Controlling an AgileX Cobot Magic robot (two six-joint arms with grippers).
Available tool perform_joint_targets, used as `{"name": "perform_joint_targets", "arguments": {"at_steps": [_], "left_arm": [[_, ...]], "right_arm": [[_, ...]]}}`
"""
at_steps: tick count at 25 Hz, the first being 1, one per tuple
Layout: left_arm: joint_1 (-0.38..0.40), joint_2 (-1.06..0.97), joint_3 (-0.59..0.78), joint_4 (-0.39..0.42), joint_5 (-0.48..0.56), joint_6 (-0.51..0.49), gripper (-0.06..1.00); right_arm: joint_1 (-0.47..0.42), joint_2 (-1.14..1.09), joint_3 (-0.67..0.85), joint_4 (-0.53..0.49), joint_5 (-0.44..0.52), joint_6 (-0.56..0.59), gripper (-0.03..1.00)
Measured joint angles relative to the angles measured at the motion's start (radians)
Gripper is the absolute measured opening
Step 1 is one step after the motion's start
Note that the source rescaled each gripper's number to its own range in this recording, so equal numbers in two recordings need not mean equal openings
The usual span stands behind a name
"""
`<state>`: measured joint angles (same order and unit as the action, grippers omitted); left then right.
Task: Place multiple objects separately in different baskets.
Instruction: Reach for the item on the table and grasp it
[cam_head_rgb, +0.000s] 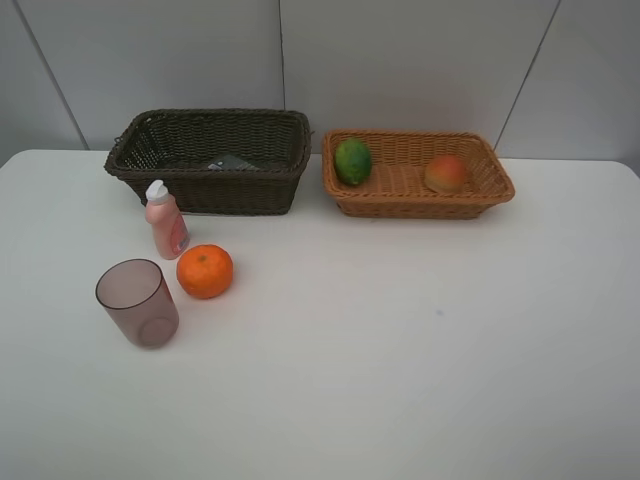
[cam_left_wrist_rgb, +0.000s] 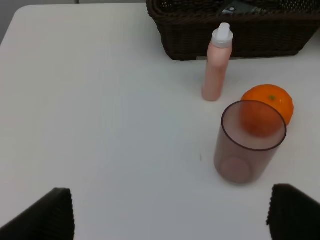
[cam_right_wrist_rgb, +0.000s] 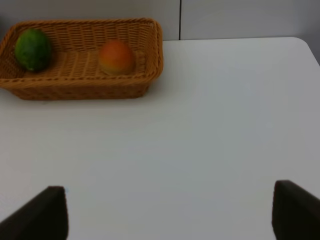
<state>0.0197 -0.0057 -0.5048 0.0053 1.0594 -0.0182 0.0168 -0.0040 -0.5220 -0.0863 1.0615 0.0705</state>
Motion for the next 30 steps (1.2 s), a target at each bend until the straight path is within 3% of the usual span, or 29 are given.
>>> {"name": "perform_joint_targets", "arguments": {"at_steps": [12, 23, 30], "left_arm": [[0.000, 0.026, -0.022, -0.031, -0.003, 0.000, 1.00], [0.000, 0.530, -0.248, -0.065, -0.020, 0.048, 1.00], [0.000, 0.810, -0.285, -0.068, -0.065, 0.077, 1.00]], "right_arm": [[0.000, 0.000, 0.000, 0.000, 0.000, 0.000, 0.88], [0.000, 0.000, 0.000, 0.000, 0.000, 0.000, 0.88], [0.000, 0.000, 0.000, 0.000, 0.000, 0.000, 0.88]]}}
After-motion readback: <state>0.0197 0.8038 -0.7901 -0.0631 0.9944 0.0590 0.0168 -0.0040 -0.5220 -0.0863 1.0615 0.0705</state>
